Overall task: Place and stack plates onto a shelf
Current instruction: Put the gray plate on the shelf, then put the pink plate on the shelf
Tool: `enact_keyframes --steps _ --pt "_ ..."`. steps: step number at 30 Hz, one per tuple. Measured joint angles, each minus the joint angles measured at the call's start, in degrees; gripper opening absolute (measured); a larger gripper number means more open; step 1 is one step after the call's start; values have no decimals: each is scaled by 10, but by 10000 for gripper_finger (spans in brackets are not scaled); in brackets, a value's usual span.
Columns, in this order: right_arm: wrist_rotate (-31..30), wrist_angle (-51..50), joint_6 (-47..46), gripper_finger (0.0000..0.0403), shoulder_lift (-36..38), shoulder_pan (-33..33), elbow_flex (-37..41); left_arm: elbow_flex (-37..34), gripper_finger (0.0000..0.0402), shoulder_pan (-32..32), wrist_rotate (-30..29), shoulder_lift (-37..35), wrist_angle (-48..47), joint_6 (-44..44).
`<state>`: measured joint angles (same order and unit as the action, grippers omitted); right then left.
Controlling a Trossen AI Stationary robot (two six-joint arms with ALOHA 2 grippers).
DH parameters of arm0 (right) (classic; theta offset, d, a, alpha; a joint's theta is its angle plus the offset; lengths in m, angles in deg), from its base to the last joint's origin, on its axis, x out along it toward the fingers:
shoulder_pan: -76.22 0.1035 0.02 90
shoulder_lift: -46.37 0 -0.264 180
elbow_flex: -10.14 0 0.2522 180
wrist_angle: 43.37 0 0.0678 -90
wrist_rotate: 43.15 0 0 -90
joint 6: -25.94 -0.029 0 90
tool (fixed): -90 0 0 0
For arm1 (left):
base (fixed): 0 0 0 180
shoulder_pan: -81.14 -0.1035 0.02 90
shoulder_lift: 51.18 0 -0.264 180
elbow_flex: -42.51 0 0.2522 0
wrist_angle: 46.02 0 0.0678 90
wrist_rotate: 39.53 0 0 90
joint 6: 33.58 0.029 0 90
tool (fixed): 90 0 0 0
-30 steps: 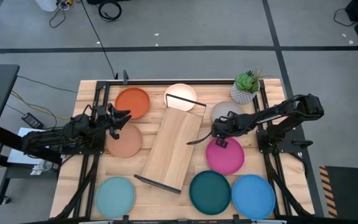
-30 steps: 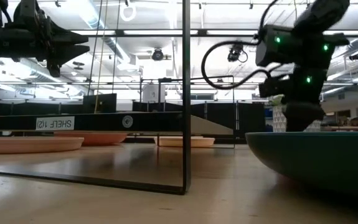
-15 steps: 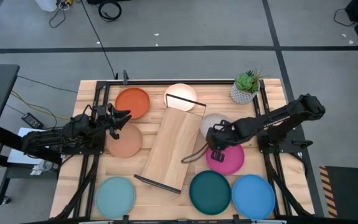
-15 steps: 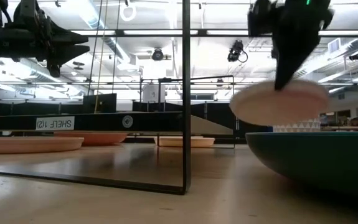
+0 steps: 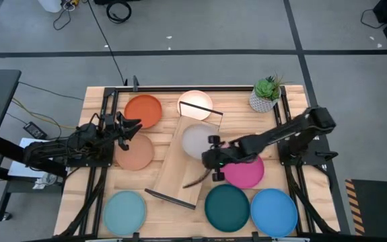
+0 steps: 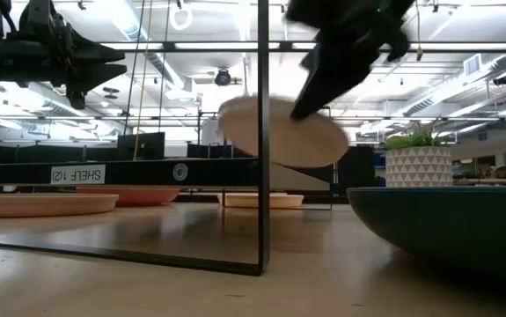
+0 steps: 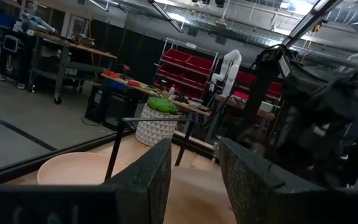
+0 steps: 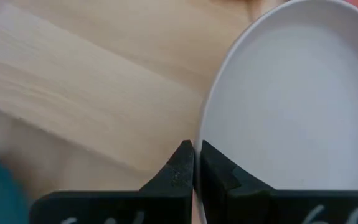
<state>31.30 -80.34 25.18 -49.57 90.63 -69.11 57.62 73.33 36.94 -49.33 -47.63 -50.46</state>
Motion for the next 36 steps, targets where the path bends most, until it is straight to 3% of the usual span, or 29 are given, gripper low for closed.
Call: enact_keyframes --steps 9,19,28,36 --pt "0 -51 96 33 -104 -56 -95 0 142 0 0 0 1 1" --pt "0 -81 75 69 -86 -85 -96 0 142 0 0 0 -2 0" --pt "34 -222 -74 115 -40 -14 -97 0 142 0 0 0 -2 1" --pt "118 -293 -212 199 -40 33 -74 0 142 0 0 0 7 15"
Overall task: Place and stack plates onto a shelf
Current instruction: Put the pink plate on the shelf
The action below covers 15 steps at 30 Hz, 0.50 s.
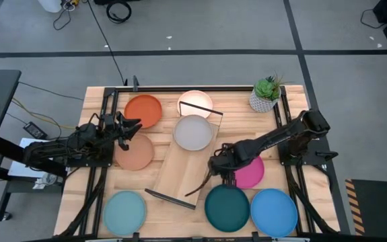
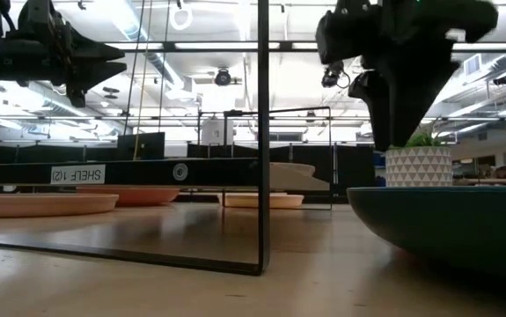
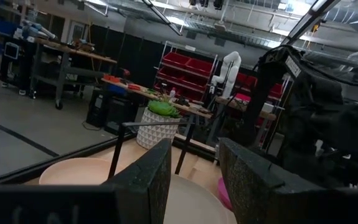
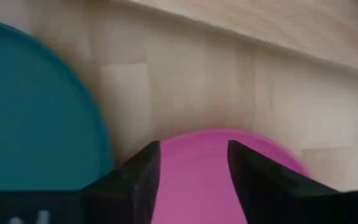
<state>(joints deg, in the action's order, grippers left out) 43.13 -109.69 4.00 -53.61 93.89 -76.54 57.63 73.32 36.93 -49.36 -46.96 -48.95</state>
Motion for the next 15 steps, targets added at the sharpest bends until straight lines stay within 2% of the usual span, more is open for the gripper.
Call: enact_keyframes --steps 5,8,15 --pt "-37 10 -74 223 -12 7 -2 0 142 0 -7 0 10 6" --pt "-14 0 -141 224 -37 -6 0 0 142 0 -15 0 19 29" --pt "42 -3 -225 224 -82 -24 0 0 142 0 -19 0 36 60"
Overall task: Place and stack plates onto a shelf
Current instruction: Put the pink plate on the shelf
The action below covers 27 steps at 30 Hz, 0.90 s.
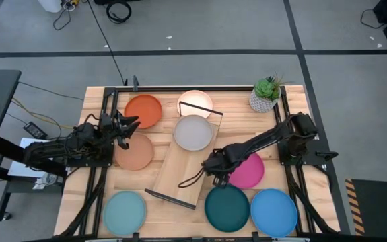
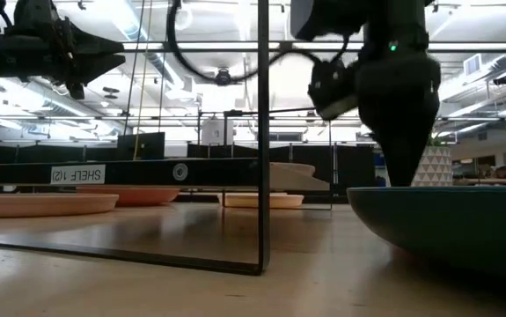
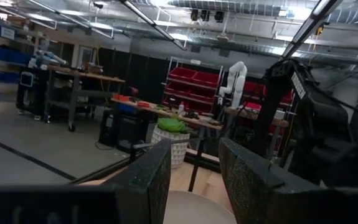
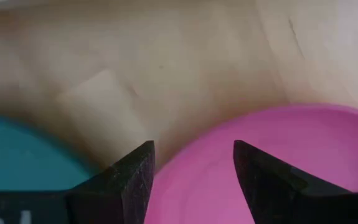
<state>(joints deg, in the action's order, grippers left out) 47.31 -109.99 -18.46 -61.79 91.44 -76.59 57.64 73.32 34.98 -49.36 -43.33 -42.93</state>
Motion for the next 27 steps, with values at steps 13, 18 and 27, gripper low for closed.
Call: enact_keyframes --steps 13,18,27 --pt "-23 -56 -2 124 -21 -5 0 0 142 0 0 0 13 23" --pt "0 -104 30 18 -18 -11 -2 0 142 0 0 0 13 23" --pt "-56 -299 68 12 -13 30 -126 0 142 0 0 0 11 21"
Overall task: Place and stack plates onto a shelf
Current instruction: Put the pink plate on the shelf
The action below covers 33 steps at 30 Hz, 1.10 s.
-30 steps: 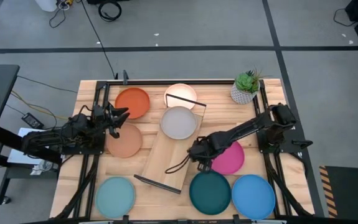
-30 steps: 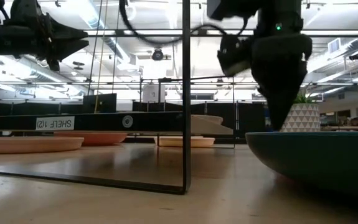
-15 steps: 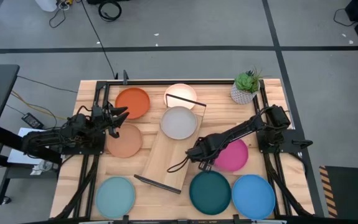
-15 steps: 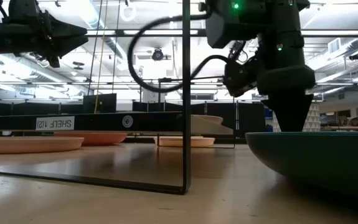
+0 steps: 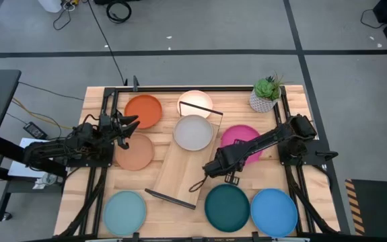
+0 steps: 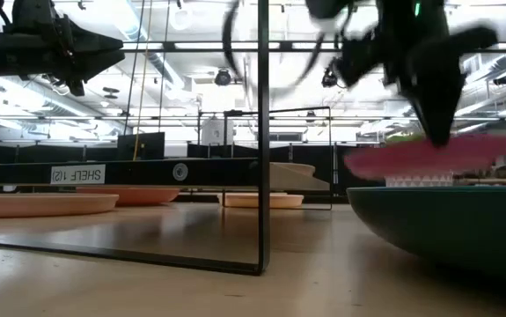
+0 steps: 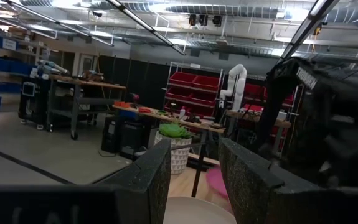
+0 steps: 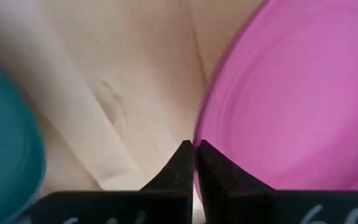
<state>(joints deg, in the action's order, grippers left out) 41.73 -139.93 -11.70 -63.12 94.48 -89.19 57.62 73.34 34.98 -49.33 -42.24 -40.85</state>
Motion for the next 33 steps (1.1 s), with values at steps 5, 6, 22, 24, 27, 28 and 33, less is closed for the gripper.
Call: enact_keyframes --steps 5,6,22,24,27,28,33 --pt "-84 -46 101 12 1 61 -83 0 142 0 0 0 -8 -34" --pt "-113 -43 135 12 1 73 -96 0 142 0 0 0 -7 -45" --pt "-141 249 675 12 0 83 -51 0 142 0 0 0 -14 -88" --pt "-128 289 734 12 0 79 -30 0 142 0 0 0 -16 -88" --pt "-131 354 808 12 0 74 1 0 142 0 0 0 -19 -89" --pt "-131 374 826 12 0 71 11 0 142 0 0 0 -21 -89" --pt "-130 454 876 21 0 58 53 0 142 0 0 0 -25 -90"
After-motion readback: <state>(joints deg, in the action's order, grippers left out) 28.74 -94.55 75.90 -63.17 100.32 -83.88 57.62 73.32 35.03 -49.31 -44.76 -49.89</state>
